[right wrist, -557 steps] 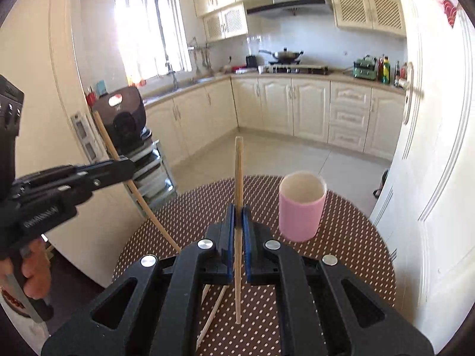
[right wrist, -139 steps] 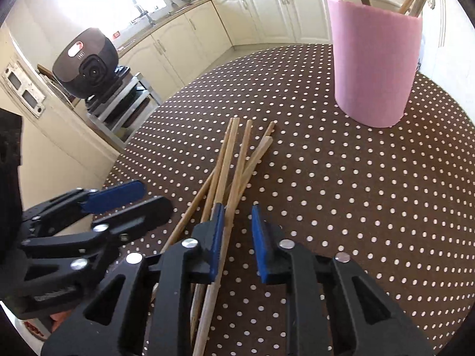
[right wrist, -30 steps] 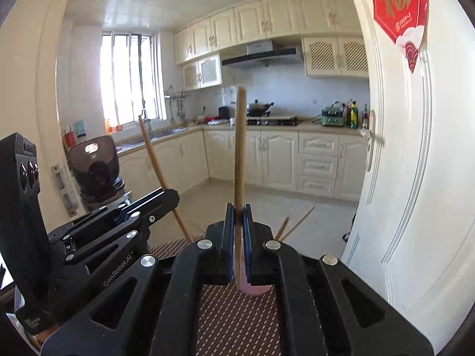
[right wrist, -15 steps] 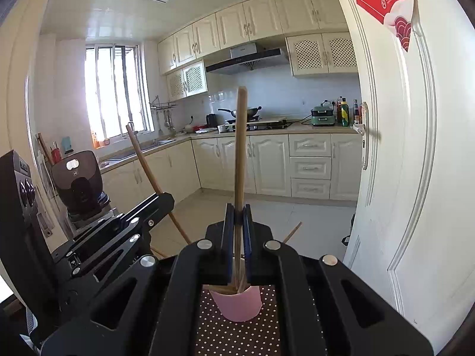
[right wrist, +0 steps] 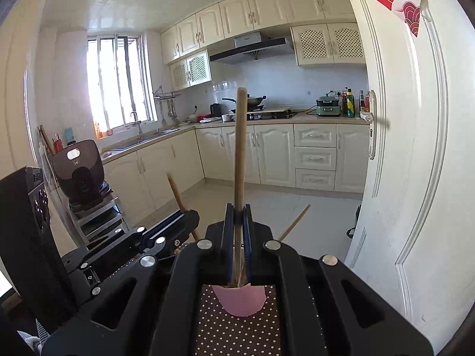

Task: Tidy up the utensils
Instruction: 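Lower the chopsticks into the cup and open both tools, then move both open tools back down to the remaining chopsticks, then close the right tool on a chopstick while the left tool grasps another, then lift both chopsticks upright and carry them above the pink cup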

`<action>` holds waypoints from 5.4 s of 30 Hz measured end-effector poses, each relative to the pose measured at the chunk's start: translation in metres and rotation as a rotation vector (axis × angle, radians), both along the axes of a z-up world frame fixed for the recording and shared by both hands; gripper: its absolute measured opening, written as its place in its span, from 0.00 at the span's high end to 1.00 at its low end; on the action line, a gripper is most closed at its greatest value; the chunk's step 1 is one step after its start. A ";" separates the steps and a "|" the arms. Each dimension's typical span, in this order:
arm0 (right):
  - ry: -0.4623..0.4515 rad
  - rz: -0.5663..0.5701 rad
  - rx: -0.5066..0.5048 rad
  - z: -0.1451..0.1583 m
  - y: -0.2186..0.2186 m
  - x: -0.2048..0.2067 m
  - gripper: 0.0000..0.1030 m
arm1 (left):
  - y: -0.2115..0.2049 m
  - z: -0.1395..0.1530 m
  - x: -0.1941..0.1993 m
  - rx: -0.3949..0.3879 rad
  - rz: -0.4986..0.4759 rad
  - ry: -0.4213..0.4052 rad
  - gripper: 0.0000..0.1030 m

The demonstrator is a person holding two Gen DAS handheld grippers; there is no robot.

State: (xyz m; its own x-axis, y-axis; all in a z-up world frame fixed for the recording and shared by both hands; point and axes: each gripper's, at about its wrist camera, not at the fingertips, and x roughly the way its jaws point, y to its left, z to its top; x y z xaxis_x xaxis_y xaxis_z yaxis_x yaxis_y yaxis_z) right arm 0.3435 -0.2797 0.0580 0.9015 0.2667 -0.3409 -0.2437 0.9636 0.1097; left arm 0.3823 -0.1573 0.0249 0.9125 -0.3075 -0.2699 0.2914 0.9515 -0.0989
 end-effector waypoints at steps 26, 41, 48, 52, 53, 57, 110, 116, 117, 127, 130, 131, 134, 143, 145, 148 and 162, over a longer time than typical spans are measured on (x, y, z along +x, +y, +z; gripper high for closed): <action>0.078 -0.017 -0.051 0.003 0.010 0.018 0.94 | 0.022 0.013 -0.016 0.019 0.043 0.015 0.89; 0.049 -0.017 -0.052 0.020 0.015 -0.022 0.75 | 0.052 0.031 -0.048 0.007 0.097 -0.014 0.44; 0.042 0.026 -0.090 0.012 0.035 -0.063 0.71 | 0.080 0.030 -0.082 0.038 0.113 0.007 0.38; 0.064 0.056 -0.106 0.002 0.051 -0.078 0.71 | 0.095 0.021 -0.103 0.096 0.121 0.028 0.37; 0.070 0.064 -0.107 -0.002 0.055 -0.081 0.71 | 0.100 0.019 -0.108 0.105 0.120 0.034 0.35; 0.111 0.102 -0.135 -0.017 0.073 -0.087 0.71 | 0.122 0.006 -0.120 0.139 0.110 0.091 0.32; 0.681 0.142 -0.070 -0.168 0.076 -0.017 0.95 | 0.118 -0.142 -0.020 0.231 -0.029 0.647 0.64; 0.675 0.143 -0.107 -0.167 0.091 -0.006 0.94 | 0.107 -0.143 -0.012 0.262 -0.020 0.656 0.67; 0.676 0.142 -0.104 -0.166 0.092 -0.002 0.93 | 0.105 -0.144 -0.011 0.269 -0.021 0.656 0.67; 0.664 0.119 -0.127 -0.165 0.108 0.028 0.83 | 0.089 -0.150 0.008 0.309 -0.045 0.664 0.83; 0.675 0.122 -0.141 -0.170 0.111 0.033 0.84 | 0.082 -0.150 0.013 0.307 -0.052 0.669 0.91; 0.672 0.122 -0.146 -0.171 0.111 0.033 0.84 | 0.081 -0.149 0.013 0.312 -0.050 0.667 0.92; 0.666 0.122 -0.159 -0.171 0.110 0.033 0.95 | 0.079 -0.149 0.013 0.320 -0.037 0.657 0.93; 0.612 0.151 -0.135 -0.152 0.105 0.011 0.95 | 0.090 -0.126 -0.001 0.275 -0.027 0.624 0.94; 0.595 0.160 -0.123 -0.143 0.106 0.004 0.95 | 0.093 -0.116 -0.008 0.267 -0.029 0.605 0.94; 0.556 0.175 -0.118 -0.126 0.106 -0.011 0.95 | 0.098 -0.095 -0.024 0.255 -0.032 0.565 0.94; 0.365 0.188 -0.084 -0.044 0.098 -0.074 0.95 | 0.110 -0.016 -0.103 0.196 -0.046 0.397 0.94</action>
